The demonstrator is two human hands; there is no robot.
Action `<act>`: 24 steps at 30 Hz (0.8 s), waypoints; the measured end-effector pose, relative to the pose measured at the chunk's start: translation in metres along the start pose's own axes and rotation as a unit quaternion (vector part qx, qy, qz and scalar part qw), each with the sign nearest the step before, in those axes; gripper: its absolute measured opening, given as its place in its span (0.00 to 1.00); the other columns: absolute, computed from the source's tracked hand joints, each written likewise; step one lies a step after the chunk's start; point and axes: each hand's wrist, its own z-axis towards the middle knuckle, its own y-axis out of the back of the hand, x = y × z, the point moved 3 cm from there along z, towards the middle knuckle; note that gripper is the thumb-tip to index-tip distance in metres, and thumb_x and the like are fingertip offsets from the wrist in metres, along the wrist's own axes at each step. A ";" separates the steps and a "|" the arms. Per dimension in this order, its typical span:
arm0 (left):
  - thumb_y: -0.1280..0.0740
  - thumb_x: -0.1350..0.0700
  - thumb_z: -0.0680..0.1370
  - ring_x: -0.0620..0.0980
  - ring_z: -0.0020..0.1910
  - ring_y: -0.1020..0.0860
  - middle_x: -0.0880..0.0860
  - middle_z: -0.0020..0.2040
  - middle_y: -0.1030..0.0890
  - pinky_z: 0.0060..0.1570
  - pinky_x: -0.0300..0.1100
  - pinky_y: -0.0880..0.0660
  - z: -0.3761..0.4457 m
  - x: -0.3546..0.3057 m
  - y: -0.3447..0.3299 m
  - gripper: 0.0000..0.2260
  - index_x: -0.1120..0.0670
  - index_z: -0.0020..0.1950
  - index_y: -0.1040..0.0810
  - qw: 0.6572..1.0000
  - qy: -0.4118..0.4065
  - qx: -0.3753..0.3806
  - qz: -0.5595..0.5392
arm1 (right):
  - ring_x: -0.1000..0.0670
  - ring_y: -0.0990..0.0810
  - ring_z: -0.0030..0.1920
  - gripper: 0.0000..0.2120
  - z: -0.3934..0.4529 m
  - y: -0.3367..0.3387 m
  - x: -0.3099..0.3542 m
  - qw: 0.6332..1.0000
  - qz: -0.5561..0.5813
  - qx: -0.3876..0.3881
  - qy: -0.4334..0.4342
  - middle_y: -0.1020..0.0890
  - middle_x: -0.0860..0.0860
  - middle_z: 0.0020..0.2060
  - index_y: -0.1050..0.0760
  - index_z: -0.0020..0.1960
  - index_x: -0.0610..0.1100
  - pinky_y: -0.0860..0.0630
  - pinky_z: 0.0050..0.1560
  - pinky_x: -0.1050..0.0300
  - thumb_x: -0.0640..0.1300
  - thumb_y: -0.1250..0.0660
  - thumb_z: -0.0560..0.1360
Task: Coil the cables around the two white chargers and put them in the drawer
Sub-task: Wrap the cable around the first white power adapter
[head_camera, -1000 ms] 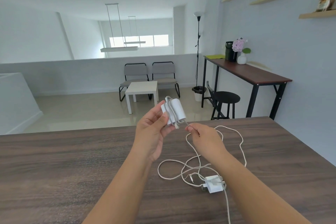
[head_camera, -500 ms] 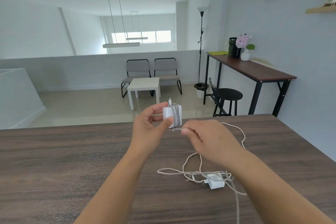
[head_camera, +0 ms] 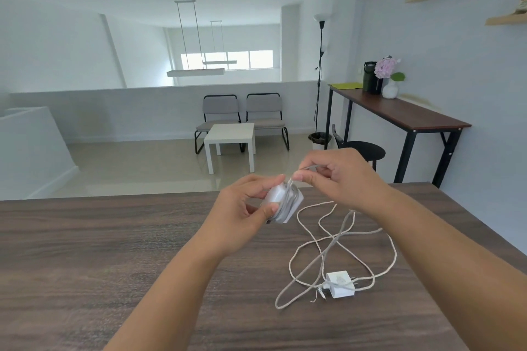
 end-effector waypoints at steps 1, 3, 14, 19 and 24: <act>0.31 0.65 0.77 0.41 0.54 0.22 0.45 0.53 0.21 0.43 0.34 0.23 -0.001 0.000 0.001 0.20 0.47 0.66 0.22 1.000 -0.003 0.005 -0.002 | 0.54 0.34 0.25 0.11 0.000 -0.002 -0.003 1.000 0.019 0.001 -0.005 0.30 0.52 0.22 0.20 0.41 0.52 0.34 0.30 0.59 0.58 0.33 0.73; 0.31 0.65 0.77 0.42 0.54 0.22 0.42 0.52 0.21 0.43 0.33 0.23 -0.002 0.000 0.004 0.20 0.47 0.65 0.22 1.000 -0.005 0.013 -0.006 | 0.55 0.36 0.26 0.09 -0.001 -0.007 -0.005 0.997 0.068 0.011 -0.024 0.28 0.44 0.25 0.20 0.41 0.52 0.36 0.30 0.60 0.56 0.32 0.73; 0.29 0.64 0.75 0.48 0.55 0.19 0.51 0.57 0.18 0.49 0.52 0.19 -0.005 0.003 0.003 0.20 0.44 0.62 0.20 0.998 0.004 0.022 -0.064 | 0.60 0.35 0.26 0.17 -0.008 -0.044 -0.026 0.932 0.324 0.046 -0.155 0.30 0.58 0.22 0.21 0.42 0.36 0.38 0.31 0.69 0.51 0.35 0.76; 0.28 0.65 0.73 0.50 0.48 0.18 0.53 0.54 0.16 0.45 0.48 0.19 0.001 0.005 -0.004 0.19 0.52 0.62 0.20 0.983 0.026 -0.033 -0.181 | 0.53 0.28 0.33 0.23 -0.024 -0.068 -0.029 0.916 0.354 0.014 -0.186 0.24 0.39 0.31 0.20 0.43 0.43 0.32 0.40 0.57 0.64 0.36 0.73; 0.33 0.68 0.76 0.48 0.42 0.18 0.55 0.51 0.18 0.36 0.41 0.18 0.009 0.016 -0.004 0.14 0.55 0.57 0.21 0.947 0.091 -0.155 -0.265 | 0.52 0.19 0.43 0.11 -0.045 -0.081 -0.019 0.965 0.180 0.018 -0.191 0.16 0.56 0.41 0.20 0.51 0.56 0.24 0.49 0.52 0.52 0.41 0.80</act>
